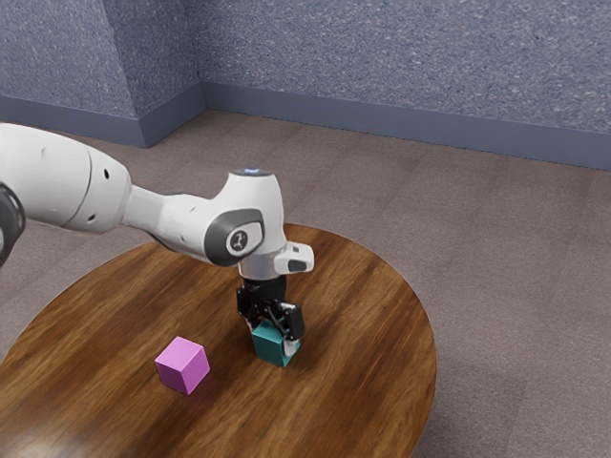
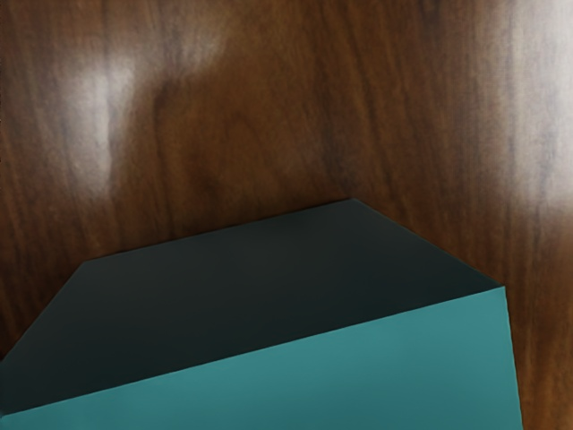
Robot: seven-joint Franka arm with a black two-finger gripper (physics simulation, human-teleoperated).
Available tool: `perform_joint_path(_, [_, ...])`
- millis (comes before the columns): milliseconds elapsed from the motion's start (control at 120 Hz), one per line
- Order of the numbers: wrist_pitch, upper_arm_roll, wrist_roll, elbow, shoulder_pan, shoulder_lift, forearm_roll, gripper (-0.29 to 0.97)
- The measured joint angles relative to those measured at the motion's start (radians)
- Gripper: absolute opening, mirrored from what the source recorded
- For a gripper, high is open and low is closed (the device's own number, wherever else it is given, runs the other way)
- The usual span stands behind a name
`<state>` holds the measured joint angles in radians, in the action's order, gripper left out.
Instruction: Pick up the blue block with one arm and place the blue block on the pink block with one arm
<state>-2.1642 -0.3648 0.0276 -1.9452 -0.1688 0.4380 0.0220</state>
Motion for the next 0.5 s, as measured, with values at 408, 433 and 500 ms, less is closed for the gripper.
perform_joint_path(408, [0.001, 0.006, -0.017, 0.051, 0.011, 0.041, 0.031, 0.55])
perform_joint_path(433, [0.001, 0.007, -0.018, 0.052, 0.012, 0.042, 0.031, 0.54])
perform_joint_path(500, [0.001, 0.008, -0.019, 0.057, 0.013, 0.045, 0.032, 0.51])
